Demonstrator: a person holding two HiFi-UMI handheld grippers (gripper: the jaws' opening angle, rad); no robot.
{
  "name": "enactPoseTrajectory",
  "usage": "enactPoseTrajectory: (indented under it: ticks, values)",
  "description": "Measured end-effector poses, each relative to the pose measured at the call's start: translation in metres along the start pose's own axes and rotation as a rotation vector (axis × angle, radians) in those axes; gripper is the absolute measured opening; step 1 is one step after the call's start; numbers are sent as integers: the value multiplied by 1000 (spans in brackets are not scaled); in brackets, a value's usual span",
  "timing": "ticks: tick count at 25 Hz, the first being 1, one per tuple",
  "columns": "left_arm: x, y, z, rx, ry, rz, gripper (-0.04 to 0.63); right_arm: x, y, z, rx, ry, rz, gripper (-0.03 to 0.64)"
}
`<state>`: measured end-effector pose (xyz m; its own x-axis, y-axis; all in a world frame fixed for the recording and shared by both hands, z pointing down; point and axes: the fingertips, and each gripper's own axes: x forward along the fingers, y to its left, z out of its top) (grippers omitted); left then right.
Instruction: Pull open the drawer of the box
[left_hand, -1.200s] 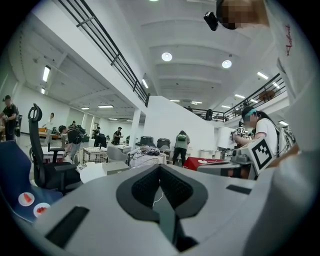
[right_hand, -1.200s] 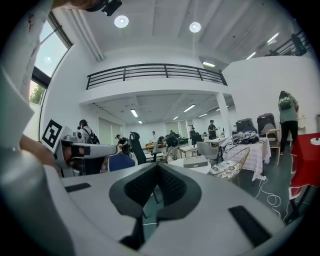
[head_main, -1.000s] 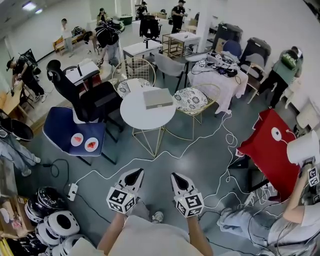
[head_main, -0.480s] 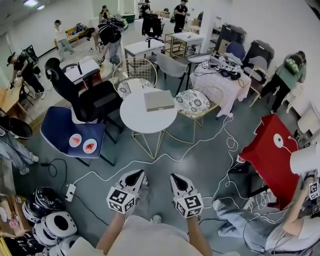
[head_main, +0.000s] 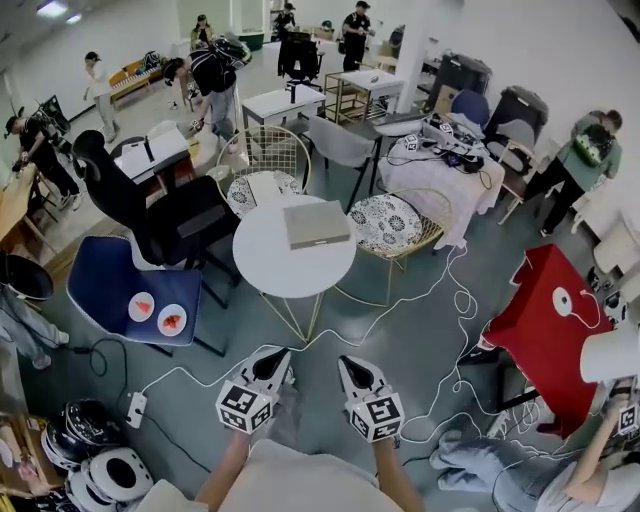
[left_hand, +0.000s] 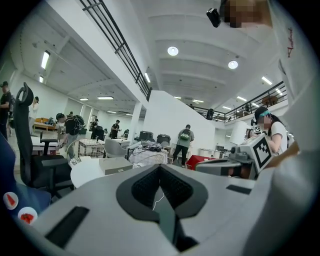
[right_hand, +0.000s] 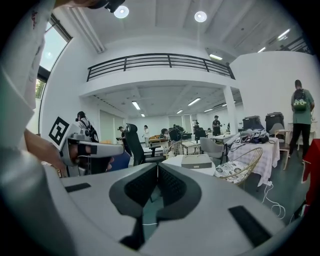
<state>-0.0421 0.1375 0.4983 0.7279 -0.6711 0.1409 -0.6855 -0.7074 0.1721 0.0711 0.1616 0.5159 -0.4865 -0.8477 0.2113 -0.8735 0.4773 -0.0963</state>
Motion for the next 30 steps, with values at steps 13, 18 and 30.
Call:
enactPoseTrajectory:
  ticks: [13,18,30]
  values:
    - [109,134,42,-16,41,-46,12,166,-64,44,29,42,-6,15]
    - [140,173,62,-27,40,-57,12,214,-83,67,24,54,-11,15]
    - [197,254,103,-22,-4,-85,12,312,-114,118,-34,31,-25,15]
